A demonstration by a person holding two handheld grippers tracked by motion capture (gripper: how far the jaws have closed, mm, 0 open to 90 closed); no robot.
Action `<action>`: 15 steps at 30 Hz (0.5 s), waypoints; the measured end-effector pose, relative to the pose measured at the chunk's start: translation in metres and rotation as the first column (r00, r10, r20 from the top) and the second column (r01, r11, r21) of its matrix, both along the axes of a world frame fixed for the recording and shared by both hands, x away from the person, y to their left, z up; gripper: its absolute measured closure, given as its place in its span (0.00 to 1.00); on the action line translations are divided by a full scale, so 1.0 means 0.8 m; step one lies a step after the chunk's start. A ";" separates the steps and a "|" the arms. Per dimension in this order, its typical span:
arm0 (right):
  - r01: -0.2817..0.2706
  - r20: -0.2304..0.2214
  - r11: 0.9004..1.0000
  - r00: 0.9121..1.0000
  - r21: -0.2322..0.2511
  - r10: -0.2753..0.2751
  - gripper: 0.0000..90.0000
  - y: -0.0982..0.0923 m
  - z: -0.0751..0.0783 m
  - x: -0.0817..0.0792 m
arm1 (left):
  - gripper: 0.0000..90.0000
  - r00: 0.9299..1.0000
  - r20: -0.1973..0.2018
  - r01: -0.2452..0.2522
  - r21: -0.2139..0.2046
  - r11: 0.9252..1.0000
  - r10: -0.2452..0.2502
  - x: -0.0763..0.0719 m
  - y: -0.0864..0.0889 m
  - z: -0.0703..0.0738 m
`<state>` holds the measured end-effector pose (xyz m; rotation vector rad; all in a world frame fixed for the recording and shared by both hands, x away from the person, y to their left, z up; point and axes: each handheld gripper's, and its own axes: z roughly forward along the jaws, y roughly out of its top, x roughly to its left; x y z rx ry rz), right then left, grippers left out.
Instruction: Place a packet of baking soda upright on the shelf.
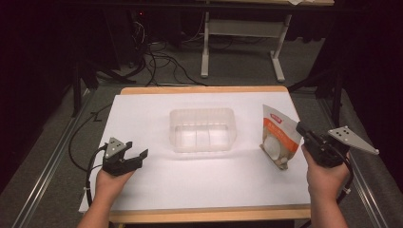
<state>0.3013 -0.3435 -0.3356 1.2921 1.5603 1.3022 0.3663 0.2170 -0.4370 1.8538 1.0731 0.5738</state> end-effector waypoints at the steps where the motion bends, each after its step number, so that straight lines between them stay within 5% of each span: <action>1: -0.005 -0.001 1.000 1.000 0.001 0.005 1.00 0.003 -0.002 -0.001 | 0.34 1.000 0.001 0.001 0.002 1.000 -0.001 0.000 0.000 0.000; 5: -0.024 0.013 0.999 1.000 0.026 0.024 1.00 0.011 -0.012 -0.009 | 0.34 1.000 0.000 0.003 0.003 1.000 -0.003 0.001 0.000 -0.001; 15: -0.032 0.022 1.000 0.999 0.000 0.032 1.00 0.017 -0.037 -0.041 | 0.34 1.000 -0.003 0.015 0.021 1.000 -0.015 0.000 -0.004 -0.001</action>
